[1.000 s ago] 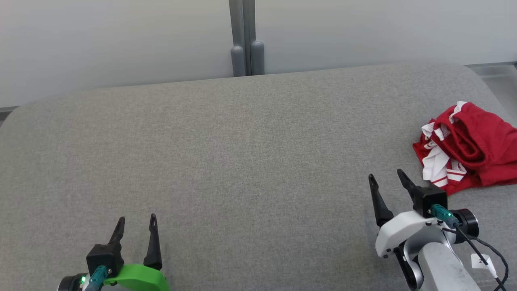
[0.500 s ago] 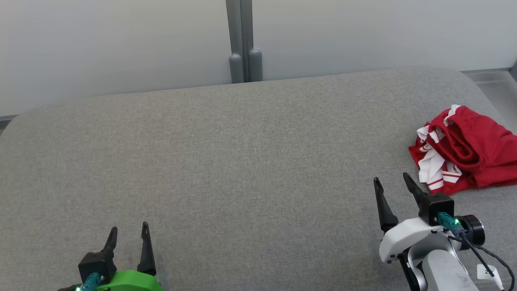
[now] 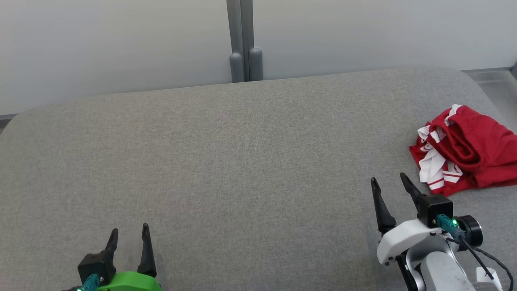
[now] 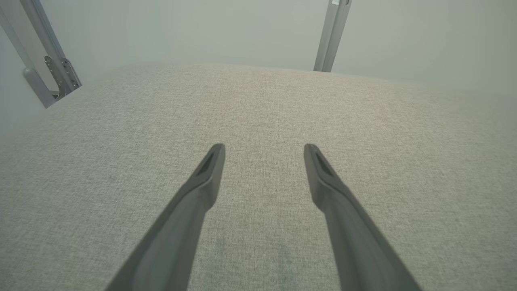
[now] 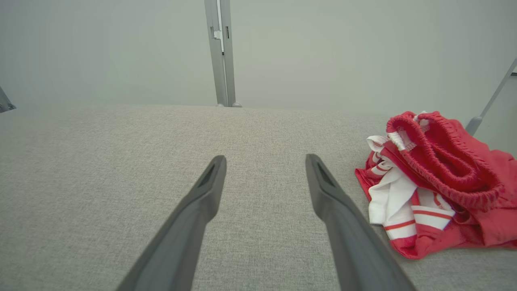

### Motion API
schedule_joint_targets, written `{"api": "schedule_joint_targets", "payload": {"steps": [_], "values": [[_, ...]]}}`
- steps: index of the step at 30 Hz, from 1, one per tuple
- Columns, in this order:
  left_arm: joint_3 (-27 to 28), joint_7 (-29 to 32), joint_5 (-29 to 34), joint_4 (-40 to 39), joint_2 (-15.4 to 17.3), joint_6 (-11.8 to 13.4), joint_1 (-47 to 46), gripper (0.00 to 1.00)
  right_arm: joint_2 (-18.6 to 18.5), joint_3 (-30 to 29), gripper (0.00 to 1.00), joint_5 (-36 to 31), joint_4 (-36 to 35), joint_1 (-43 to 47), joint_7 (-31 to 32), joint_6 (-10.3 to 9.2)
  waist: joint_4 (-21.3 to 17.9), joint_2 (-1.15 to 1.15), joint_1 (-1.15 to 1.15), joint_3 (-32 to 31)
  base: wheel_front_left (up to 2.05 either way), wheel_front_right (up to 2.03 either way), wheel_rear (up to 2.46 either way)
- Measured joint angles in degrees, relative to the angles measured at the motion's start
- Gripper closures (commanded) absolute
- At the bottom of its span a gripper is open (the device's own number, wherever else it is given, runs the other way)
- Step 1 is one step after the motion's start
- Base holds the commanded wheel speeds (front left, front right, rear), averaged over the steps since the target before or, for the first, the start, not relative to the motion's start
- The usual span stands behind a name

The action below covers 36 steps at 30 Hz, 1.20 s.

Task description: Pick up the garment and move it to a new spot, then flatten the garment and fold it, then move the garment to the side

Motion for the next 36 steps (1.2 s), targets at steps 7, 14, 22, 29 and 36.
{"api": "schedule_joint_targets", "payload": {"steps": [7,14,22,29,36], "values": [[-0.1,0.1,0.0,0.8,-0.2,0.0,0.5,0.00,0.2,0.1,0.00,0.0,0.8,1.2,0.0,0.02,0.1,0.00,0.00,0.1,0.00,0.00,0.00],[0.0,0.1,0.0,0.8,-0.2,0.0,0.5,0.00,0.2,0.1,0.00,0.0,0.8,1.1,0.0,0.02,0.2,0.00,0.00,0.2,0.00,0.00,0.00],[0.2,1.4,-1.6,3.1,-0.6,-0.3,1.0,1.00,0.5,-0.4,1.00,1.9,3.1,3.0,1.2,0.02,0.2,0.00,0.00,0.3,0.00,0.00,0.00],[0.8,3.4,-9.3,2.0,-0.6,-0.8,0.9,1.00,0.5,-1.3,1.00,10.3,2.0,3.0,3.3,0.02,0.3,0.00,0.00,0.3,0.00,0.00,0.00],[1.1,4.8,-16.4,0.2,-0.6,-1.1,0.9,1.00,0.5,-1.7,1.00,18.4,0.3,3.3,4.9,0.02,0.3,0.00,0.00,0.4,0.00,0.00,0.00]]}}
